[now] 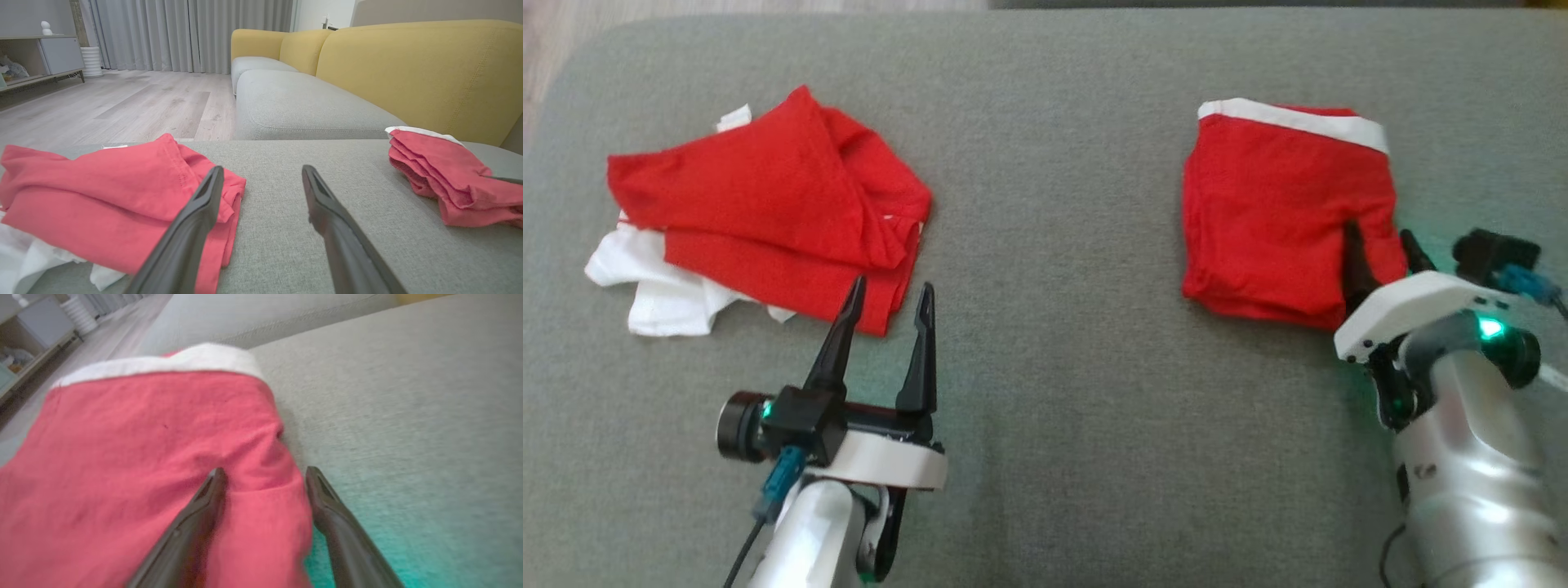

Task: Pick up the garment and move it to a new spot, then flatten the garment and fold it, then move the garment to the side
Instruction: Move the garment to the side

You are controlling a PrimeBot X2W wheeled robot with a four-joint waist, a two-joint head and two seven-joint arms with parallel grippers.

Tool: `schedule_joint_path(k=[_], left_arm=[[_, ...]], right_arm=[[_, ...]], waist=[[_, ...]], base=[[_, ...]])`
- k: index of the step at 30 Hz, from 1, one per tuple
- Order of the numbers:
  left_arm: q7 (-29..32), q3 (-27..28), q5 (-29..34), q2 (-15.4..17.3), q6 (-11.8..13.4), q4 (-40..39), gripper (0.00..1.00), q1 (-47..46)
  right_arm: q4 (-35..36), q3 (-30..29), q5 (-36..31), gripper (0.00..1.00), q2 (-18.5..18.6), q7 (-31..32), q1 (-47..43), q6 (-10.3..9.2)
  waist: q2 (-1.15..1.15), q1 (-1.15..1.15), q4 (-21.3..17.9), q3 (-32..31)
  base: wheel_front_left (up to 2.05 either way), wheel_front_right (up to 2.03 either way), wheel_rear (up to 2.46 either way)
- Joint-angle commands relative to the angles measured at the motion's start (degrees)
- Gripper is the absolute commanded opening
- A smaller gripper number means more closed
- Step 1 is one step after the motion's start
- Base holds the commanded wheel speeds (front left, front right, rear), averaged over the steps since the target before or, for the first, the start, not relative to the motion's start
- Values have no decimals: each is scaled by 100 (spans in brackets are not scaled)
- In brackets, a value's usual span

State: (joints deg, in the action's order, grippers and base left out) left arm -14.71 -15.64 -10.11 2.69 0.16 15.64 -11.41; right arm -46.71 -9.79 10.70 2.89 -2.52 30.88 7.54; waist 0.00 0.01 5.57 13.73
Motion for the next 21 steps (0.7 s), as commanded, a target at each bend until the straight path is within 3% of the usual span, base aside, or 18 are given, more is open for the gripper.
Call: schedule_joint_path(k=[1,3,4,5,11,20,21], left_arm=[[-29,118,-26,19,12,-155,100,-262],[-29,80,-36,19,12,-129,100,-301],[-29,85,-39,19,17,-120,100,-313],[-29,91,-44,19,23,-114,100,-320],[-29,136,-39,19,62,-74,100,-251],[-29,170,-51,19,68,-113,100,-122],[-29,170,-51,19,68,-113,100,-122]], right_arm=[[-89,102,-158,100,34,117,262,-5],[-524,180,-298,97,72,386,418,-5],[-637,238,-299,59,74,465,460,-5],[-711,314,-322,0,99,483,497,-5],[-753,742,-582,0,504,39,634,-5],[-540,1581,-834,0,1775,-55,551,-5],[-540,1581,-834,0,1775,-55,551,-5]], waist=[[0,-1,82,84],[0,-1,135,108],[0,-1,142,108],[0,-1,145,100],[0,-1,57,-97],[0,-1,-128,-301],[0,-1,-128,-301]], base=[[0,0,0],[0,0,0],[0,0,0],[0,0,0],[0,0,0],[0,0,0],[0,0,0]])
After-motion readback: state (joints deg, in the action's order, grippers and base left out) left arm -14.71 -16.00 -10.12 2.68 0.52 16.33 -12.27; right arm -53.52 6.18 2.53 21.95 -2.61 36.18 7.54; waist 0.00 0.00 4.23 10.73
